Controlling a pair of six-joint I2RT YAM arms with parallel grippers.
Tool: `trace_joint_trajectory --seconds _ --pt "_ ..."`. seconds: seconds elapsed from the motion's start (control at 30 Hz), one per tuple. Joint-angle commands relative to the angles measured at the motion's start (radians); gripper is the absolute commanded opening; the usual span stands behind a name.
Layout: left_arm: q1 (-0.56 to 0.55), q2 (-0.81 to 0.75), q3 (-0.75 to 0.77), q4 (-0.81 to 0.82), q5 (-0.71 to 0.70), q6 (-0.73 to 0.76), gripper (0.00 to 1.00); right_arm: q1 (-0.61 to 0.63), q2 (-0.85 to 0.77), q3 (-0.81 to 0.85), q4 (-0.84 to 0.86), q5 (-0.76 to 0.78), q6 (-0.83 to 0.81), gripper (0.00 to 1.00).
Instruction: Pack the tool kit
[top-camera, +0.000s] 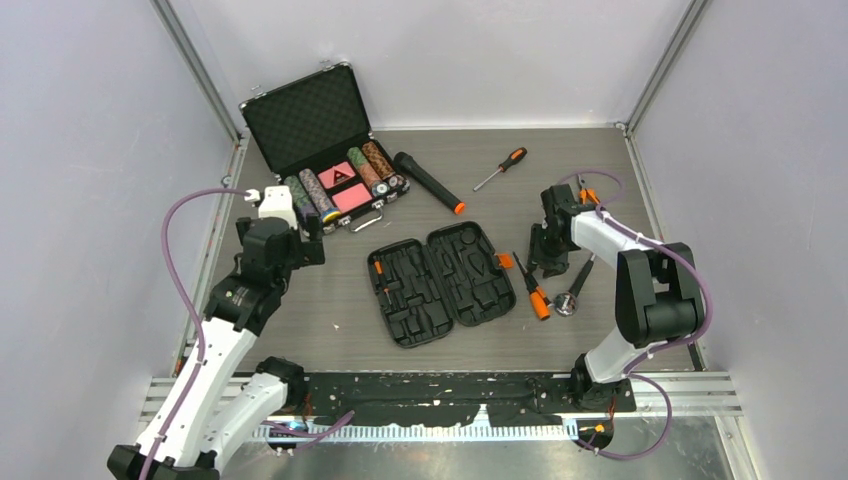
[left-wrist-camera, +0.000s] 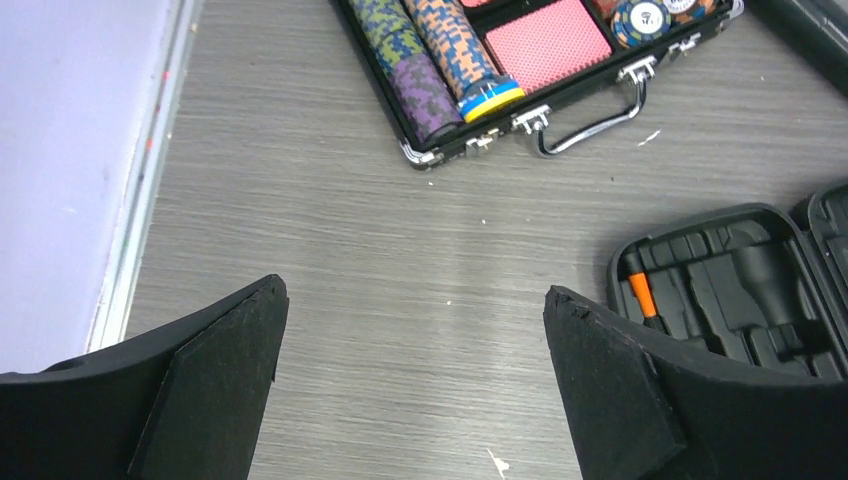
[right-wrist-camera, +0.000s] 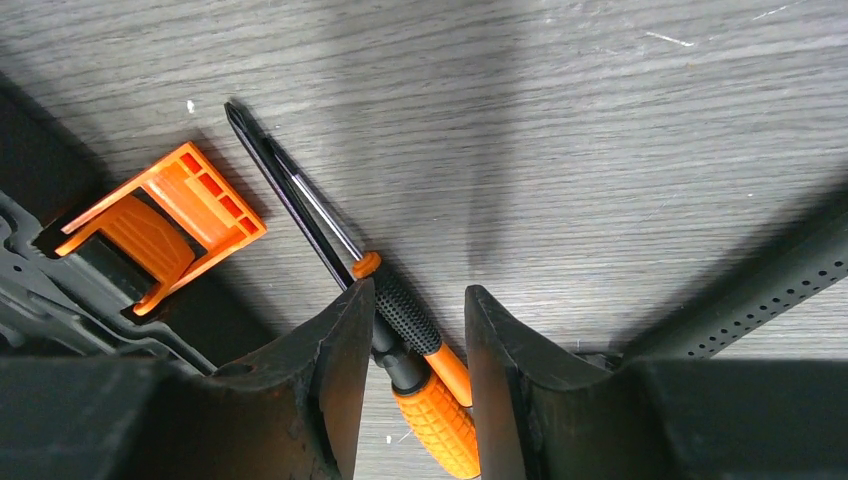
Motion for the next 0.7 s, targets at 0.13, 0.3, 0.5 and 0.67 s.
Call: trace_joint_trajectory --seconds 0.13,0.3,0.5,0.67 --pt "0.004 -0.039 -0.001 0.080 -0.086 0.045 1.00 0.004 -0.071 -0.001 0.024 0.044 0.017 0.47" --pt "0.004 -0.049 -0.003 0.081 -0.106 0.052 1.00 0.006 -0.138 -0.002 0.008 -0.009 -0.002 0.56" --pt "0.004 -0.054 -0.007 0.084 -0.096 0.052 0.99 0.005 -0.095 -0.019 0.010 0.002 -0.009 0.54" --pt "0.004 -0.065 -0.012 0.088 -0.090 0.050 1.00 0.005 -0.026 -0.042 0.040 -0.021 -0.010 0.48"
